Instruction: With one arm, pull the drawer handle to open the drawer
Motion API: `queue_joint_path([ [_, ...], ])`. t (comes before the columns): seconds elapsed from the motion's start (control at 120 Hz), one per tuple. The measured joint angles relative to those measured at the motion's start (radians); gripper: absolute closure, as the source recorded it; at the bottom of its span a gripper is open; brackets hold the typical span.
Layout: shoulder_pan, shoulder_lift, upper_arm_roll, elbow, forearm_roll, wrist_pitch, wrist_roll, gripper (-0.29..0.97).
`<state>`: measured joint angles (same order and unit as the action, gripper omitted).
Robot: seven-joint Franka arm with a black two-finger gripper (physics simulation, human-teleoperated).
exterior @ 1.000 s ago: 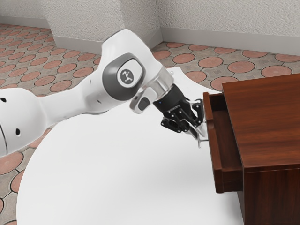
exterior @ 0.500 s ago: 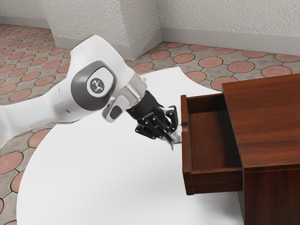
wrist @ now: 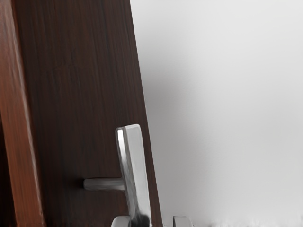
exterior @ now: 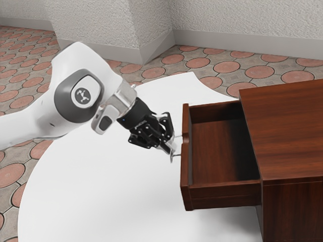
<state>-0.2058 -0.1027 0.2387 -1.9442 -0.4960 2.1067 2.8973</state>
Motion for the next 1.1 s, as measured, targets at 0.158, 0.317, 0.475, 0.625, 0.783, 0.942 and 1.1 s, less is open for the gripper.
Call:
queue_joint_path([
  [0.158, -0.134, -0.027, 0.152, -0.017, 0.001, 0.003, 0.000, 0.65],
  [0.317, -0.163, -0.027, 0.177, -0.031, 0.002, 0.005, 0.000, 0.65],
  [0.475, -0.197, -0.049, 0.215, -0.054, 0.018, 0.007, 0.000, 0.63],
  [0.625, -0.256, -0.079, 0.271, -0.071, 0.044, 0.007, 0.000, 0.63],
  [0.783, -0.261, -0.082, 0.278, -0.073, 0.053, 0.007, 0.000, 0.61],
  [0.942, -0.261, -0.082, 0.287, -0.073, 0.055, 0.007, 0.000, 0.52],
  [1.1, -0.262, -0.100, 0.290, -0.071, 0.056, 0.007, 0.000, 0.47],
])
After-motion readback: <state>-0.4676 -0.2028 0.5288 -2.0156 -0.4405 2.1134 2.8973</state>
